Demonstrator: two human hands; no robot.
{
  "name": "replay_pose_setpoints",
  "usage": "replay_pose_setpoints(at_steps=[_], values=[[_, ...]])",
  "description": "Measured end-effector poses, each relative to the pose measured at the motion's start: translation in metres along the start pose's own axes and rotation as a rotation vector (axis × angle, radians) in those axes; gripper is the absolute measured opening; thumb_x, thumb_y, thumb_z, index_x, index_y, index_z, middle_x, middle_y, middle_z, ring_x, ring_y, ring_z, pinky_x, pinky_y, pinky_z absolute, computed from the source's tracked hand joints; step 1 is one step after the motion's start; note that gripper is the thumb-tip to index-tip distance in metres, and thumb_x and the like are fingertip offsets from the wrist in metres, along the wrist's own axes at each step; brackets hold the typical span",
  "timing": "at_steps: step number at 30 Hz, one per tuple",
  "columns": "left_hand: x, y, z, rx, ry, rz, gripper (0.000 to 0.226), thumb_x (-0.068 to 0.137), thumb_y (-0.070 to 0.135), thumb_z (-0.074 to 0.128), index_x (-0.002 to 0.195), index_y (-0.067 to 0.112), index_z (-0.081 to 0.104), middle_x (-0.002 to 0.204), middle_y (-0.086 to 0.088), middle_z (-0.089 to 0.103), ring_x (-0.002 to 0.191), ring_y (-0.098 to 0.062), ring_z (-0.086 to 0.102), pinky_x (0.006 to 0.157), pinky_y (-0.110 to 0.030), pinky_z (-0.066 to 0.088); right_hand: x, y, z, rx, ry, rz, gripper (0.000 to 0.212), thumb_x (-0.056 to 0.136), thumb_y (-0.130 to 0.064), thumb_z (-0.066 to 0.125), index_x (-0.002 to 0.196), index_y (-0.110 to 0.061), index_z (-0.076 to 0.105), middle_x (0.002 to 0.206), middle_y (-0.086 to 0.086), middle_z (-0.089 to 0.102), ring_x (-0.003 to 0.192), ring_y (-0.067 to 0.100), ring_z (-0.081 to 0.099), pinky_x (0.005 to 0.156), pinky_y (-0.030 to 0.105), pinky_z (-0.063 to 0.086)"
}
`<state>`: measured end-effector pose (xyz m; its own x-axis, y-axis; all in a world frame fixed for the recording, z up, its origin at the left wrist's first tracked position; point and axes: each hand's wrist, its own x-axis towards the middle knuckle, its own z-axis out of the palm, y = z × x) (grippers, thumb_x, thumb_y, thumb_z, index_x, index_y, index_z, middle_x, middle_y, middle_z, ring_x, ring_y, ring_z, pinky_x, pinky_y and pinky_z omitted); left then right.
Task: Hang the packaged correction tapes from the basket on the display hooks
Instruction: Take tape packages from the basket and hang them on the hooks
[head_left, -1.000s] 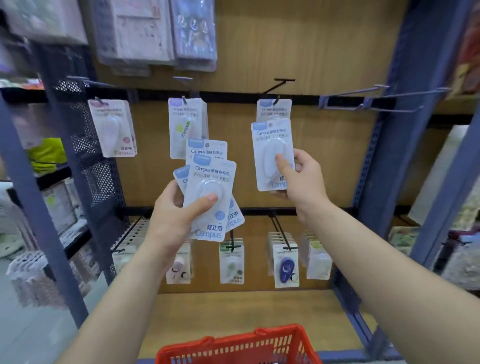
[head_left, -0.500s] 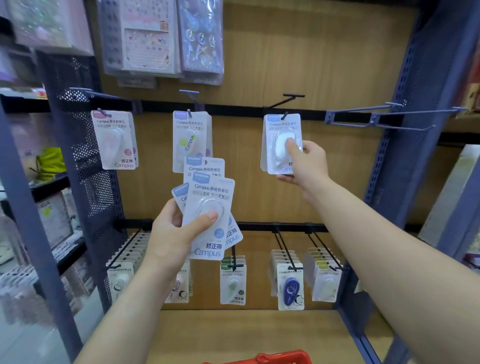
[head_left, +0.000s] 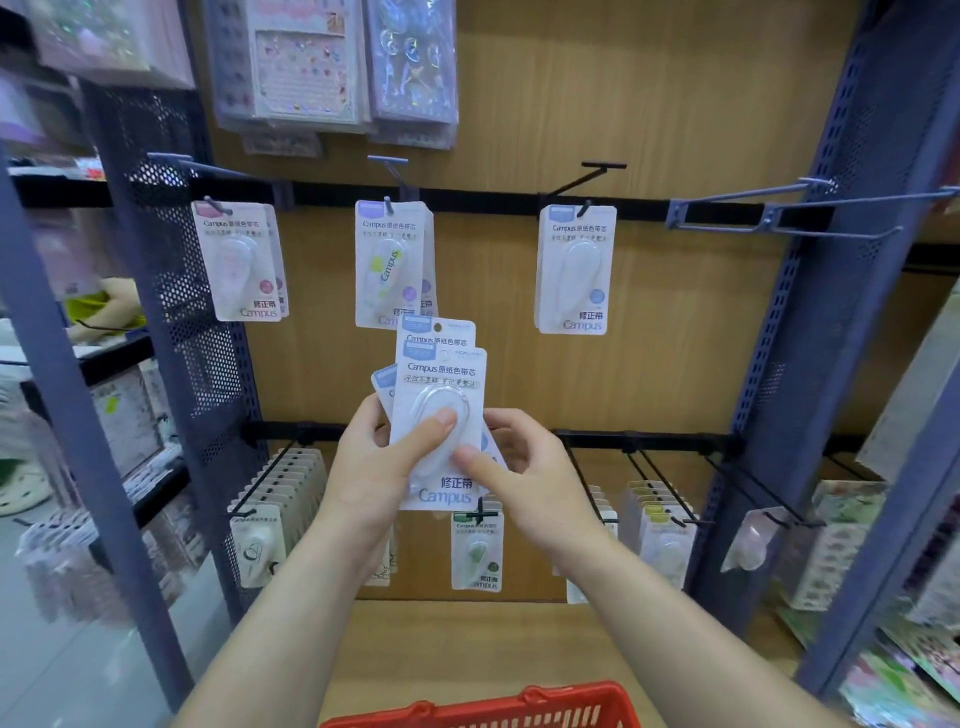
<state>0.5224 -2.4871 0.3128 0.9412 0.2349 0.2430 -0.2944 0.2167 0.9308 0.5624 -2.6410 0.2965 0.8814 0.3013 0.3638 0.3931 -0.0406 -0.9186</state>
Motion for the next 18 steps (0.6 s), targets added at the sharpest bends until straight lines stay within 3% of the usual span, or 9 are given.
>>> replay_pose_setpoints(at_steps=[4,7,11,13,15,18], values=[[-0.001,0.0,0.001,0.025,-0.001,0.023,0.05,0.076,0.026,0.079,0.123,0.021,0.063,0.112,-0.003,0.077,0.1,-0.027,0.076,0.076,-0.044,0.063,-0.001,-0.001,-0.003,0.03,0.013,-0.01,0.045,0.081,-0.04,0.082,0.121,-0.043,0.063,0.112,-0.01,0.07,0.101,0.016,0.071,0.084,0.035,0.061],[-0.002,-0.001,0.004,0.04,-0.006,0.031,0.052,0.076,0.027,0.079,0.124,0.022,0.062,0.113,-0.001,0.077,0.101,-0.024,0.075,0.079,-0.044,0.063,0.0,-0.002,-0.003,0.0,0.019,-0.019,0.045,0.077,-0.043,0.085,0.116,-0.049,0.063,0.109,-0.011,0.069,0.096,0.021,0.073,0.082,0.041,0.062],[0.0,0.0,0.006,0.045,-0.002,0.004,0.057,0.077,0.039,0.076,0.129,0.022,0.06,0.117,0.001,0.076,0.105,-0.024,0.074,0.088,-0.05,0.06,0.002,-0.001,-0.004,-0.01,0.063,-0.014,0.031,0.082,-0.032,0.081,0.105,-0.042,0.064,0.105,-0.016,0.069,0.095,0.015,0.072,0.083,0.039,0.061],[0.001,0.001,0.006,0.044,-0.012,-0.03,0.054,0.083,0.042,0.072,0.131,0.023,0.059,0.118,0.0,0.075,0.104,-0.026,0.074,0.085,-0.05,0.059,0.004,-0.001,-0.004,0.026,0.1,0.022,0.028,0.083,-0.028,0.078,0.105,-0.034,0.062,0.105,-0.016,0.071,0.1,0.012,0.07,0.085,0.039,0.058],[0.003,0.001,0.003,0.055,-0.016,-0.044,0.042,0.093,0.028,0.069,0.133,0.023,0.057,0.119,-0.001,0.075,0.101,-0.028,0.075,0.079,-0.047,0.059,0.006,-0.003,-0.007,0.114,0.124,0.073,0.03,0.084,-0.025,0.075,0.109,-0.023,0.059,0.105,-0.007,0.074,0.1,0.016,0.072,0.088,0.048,0.059],[0.004,0.001,0.001,0.075,-0.006,-0.04,0.038,0.098,0.013,0.064,0.133,0.024,0.056,0.12,0.001,0.074,0.105,-0.027,0.074,0.085,-0.051,0.06,0.006,-0.011,-0.014,0.183,0.121,0.11,0.027,0.093,-0.015,0.069,0.114,-0.013,0.052,0.101,0.001,0.078,0.095,0.023,0.076,0.09,0.055,0.058]])
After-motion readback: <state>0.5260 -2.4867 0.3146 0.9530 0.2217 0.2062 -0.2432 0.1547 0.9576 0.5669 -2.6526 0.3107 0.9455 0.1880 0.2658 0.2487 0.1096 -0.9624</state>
